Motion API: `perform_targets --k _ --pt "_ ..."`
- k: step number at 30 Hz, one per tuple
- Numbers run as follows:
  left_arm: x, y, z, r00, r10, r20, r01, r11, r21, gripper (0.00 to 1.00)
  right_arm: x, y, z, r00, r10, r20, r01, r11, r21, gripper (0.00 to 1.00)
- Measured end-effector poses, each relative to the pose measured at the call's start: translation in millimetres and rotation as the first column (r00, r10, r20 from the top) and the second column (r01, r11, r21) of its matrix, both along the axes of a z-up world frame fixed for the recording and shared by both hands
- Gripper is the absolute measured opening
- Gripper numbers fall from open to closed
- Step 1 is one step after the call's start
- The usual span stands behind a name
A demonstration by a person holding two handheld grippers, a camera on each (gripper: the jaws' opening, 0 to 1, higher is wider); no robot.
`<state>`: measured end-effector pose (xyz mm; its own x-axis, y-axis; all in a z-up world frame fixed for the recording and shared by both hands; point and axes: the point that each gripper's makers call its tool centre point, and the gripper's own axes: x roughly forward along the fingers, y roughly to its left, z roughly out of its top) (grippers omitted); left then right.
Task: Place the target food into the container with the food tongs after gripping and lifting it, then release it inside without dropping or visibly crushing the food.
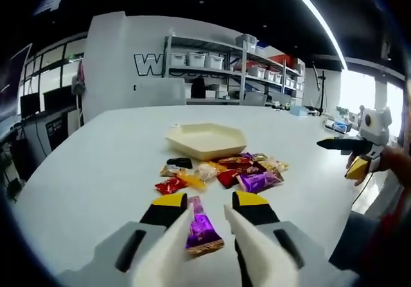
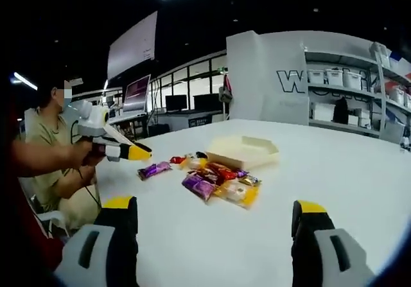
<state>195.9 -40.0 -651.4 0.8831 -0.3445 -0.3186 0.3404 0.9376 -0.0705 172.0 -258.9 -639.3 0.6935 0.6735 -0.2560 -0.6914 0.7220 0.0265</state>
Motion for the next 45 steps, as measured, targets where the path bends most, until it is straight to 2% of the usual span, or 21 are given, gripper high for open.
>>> perform_targets --k 2,6,8,10,12,14,18,21,25,28,32,35,37,39,41,45 --pt "-0.1 2 -5.4 1.0 0.011 -0.024 -0.01 1.0 0.018 0.27 -2 3 3.5 1.0 0.003 0.003 -0.003 1.0 -0.003 1.0" --pt "1.4 7 -8.1 0.998 0.049 -0.027 -0.048 0.999 0.023 0.27 0 5 1.4 1.0 0.001 0.009 -0.001 0.999 -0.049 1.0" --pt "4.1 8 -9.3 0.997 0.065 -0.036 -0.065 0.998 0.006 0.27 1 5 1.2 1.0 -0.004 -0.003 0.004 1.0 -0.029 1.0" --pt "6.6 9 -12.6 0.996 0.08 -0.051 -0.079 0.997 0.018 0.27 2 3 1.9 1.0 -0.012 -0.015 0.012 1.0 -0.012 1.0" --pt "9.8 13 -12.5 0.993 0.104 -0.05 -0.103 0.994 0.019 0.27 2 3 3.1 1.0 -0.013 -0.012 0.013 1.0 -0.01 1.0" --pt "10.9 15 -7.5 0.991 0.129 -0.048 -0.129 0.992 -0.008 0.27 2 2 4.6 1.0 -0.014 -0.003 0.014 1.0 -0.008 0.99" --pt "13.2 16 -7.8 0.989 0.138 -0.06 -0.138 0.99 0.007 0.27 1 2 1.4 1.0 -0.014 -0.015 0.014 1.0 -0.011 0.99" --pt "14.4 15 -12.9 0.99 0.123 -0.067 -0.119 0.992 0.052 0.27 0 4 -2.3 1.0 -0.005 -0.019 0.005 1.0 -0.017 0.99" --pt "16.4 13 -8.7 0.995 0.084 -0.061 -0.08 0.995 0.055 0.27 -2 5 -2.0 1.0 -0.001 -0.019 0.001 1.0 -0.017 0.99" --pt "16.2 12 -12.3 0.995 0.039 -0.094 -0.03 0.994 0.101 0.27 -1 4 -2.2 1.0 0.0 -0.017 0.0 1.0 -0.017 0.99" --pt "16.5 10 -18.6 0.993 0.022 -0.115 -0.009 0.993 0.114 0.28 -1 5 -3.5 1.0 -0.001 -0.021 0.001 1.0 -0.023 0.99" --pt "18.7 9 -21.8 0.993 0.015 -0.12 -0.003 0.995 0.1 0.28 -2 6 -2.2 1.0 0.0 -0.021 0.0 1.0 -0.01 0.99" --pt "19.3 8 -24.2 0.992 0.003 -0.124 0.011 0.993 0.118 0.28 -3 5 -4.5 0.999 0.001 -0.032 -0.002 1.0 -0.016 0.99" --pt "20.7 7 -32.8 0.988 -0.01 -0.156 0.031 0.991 0.131 0.28 -3 4 -8.0 0.999 0.006 -0.034 -0.007 0.999 -0.041 0.99" --pt "21.9 8 -31.3 0.991 -0.02 -0.133 0.039 0.989 0.145 0.27 -3 3 -7.0 1.0 0.004 -0.028 -0.005 0.999 -0.041 0.99" --pt "21.5 11 -31.7 0.989 -0.018 -0.148 0.037 0.991 0.129 0.26 -2 1 -3.1 0.999 -0.003 -0.031 0.003 1.0 -0.015 0.99"
